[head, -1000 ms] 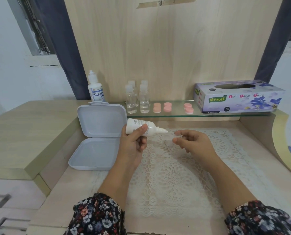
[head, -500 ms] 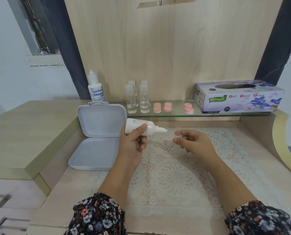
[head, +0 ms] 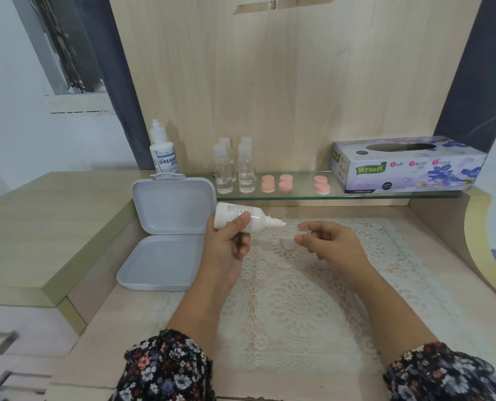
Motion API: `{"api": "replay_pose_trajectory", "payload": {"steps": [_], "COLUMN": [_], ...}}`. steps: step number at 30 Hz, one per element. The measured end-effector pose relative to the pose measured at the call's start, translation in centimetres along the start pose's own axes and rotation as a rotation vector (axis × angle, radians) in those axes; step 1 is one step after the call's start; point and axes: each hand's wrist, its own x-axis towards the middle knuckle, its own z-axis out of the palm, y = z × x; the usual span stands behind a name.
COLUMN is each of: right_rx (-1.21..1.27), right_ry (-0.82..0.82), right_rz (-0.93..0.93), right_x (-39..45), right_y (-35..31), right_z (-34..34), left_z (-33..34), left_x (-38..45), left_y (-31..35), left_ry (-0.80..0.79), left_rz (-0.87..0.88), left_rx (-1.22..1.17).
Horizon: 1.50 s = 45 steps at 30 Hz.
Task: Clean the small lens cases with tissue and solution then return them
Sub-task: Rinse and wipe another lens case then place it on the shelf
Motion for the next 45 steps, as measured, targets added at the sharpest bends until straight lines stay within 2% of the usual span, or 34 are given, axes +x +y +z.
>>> {"api": "replay_pose_trajectory", "payload": {"steps": [13, 25, 45], "right_rx": [-0.003, 0.003, -0.004], "right_ry": [-0.011, -0.011, -0.026], "right_rz": [0.025, 0.063, 0.059], "right_x": [-0.17, -0.27, -0.27], "right_y": [-0.27, -0.38, -0.3], "right_z": [0.06, 0.33, 0.29], "left_z": [0.03, 0.22, -0.01], "left_x": [0.06, -0.1, 0.04], "left_y": [-0.04, -0.73, -0.85], "left_ry": [-0.041, -0.166, -0.168], "left_rz": [-0.016, -0.007, 0.015], "left_rx": [-0.028, 0.098, 0.115]}}
